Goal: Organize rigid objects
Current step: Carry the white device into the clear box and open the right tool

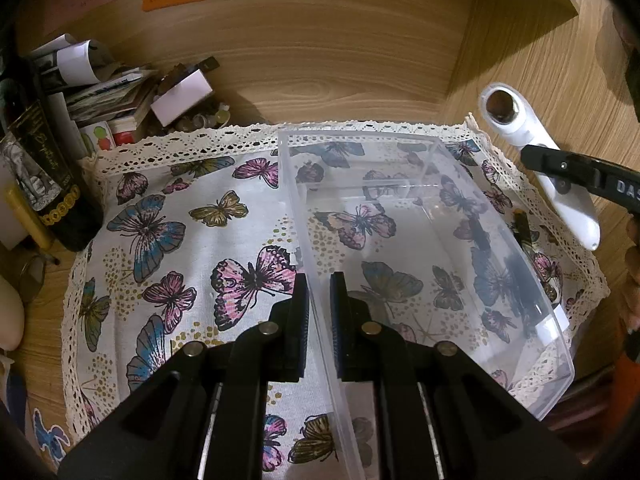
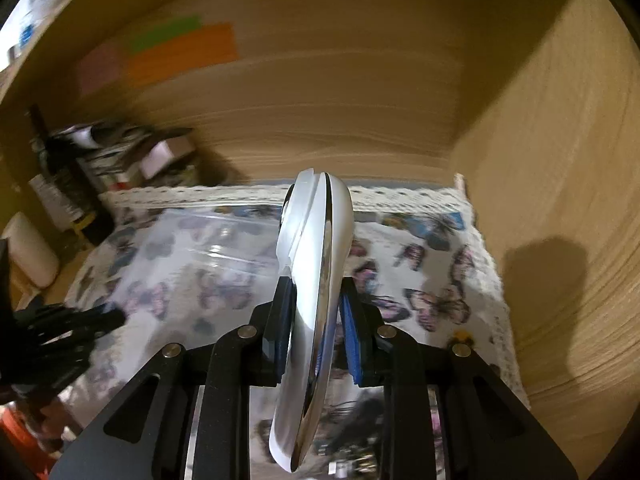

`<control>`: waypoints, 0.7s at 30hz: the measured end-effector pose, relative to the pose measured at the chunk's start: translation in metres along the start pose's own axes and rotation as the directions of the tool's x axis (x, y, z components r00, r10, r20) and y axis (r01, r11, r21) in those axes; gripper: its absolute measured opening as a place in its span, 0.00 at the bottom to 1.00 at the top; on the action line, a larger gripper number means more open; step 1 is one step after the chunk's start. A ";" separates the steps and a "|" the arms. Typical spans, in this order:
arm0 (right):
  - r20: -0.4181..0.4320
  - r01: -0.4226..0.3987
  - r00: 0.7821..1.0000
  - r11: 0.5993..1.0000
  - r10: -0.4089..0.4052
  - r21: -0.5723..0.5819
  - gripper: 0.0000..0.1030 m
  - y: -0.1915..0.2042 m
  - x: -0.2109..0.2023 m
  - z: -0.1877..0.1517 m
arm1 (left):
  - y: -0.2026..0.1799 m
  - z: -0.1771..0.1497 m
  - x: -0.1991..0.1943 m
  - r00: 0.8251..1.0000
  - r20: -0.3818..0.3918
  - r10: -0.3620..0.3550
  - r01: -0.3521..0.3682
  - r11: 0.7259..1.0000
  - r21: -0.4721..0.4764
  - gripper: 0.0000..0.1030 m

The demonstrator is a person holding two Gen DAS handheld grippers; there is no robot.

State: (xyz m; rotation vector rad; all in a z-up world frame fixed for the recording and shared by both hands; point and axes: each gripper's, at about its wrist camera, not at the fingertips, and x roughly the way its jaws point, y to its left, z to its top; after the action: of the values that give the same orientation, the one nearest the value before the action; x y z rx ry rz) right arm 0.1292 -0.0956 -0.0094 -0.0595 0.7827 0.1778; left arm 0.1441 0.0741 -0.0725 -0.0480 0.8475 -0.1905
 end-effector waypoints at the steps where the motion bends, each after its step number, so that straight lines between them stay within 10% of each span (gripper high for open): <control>1: -0.002 -0.010 1.000 1.000 0.010 -0.009 0.21 0.005 0.000 0.000 | 0.000 0.000 0.000 1.000 0.001 0.000 0.000 1.000 0.002 0.10; 21: -0.273 -0.107 0.961 0.973 0.048 -0.207 0.21 0.092 0.079 -0.007 | 0.001 -0.002 0.000 1.000 0.014 -0.021 0.021 1.000 0.009 0.10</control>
State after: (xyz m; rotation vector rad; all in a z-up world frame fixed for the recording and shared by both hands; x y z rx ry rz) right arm 0.1625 0.0045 -0.0693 -0.2672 1.0331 0.3361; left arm 0.1422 0.0752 -0.0740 -0.0505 0.8320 -0.2135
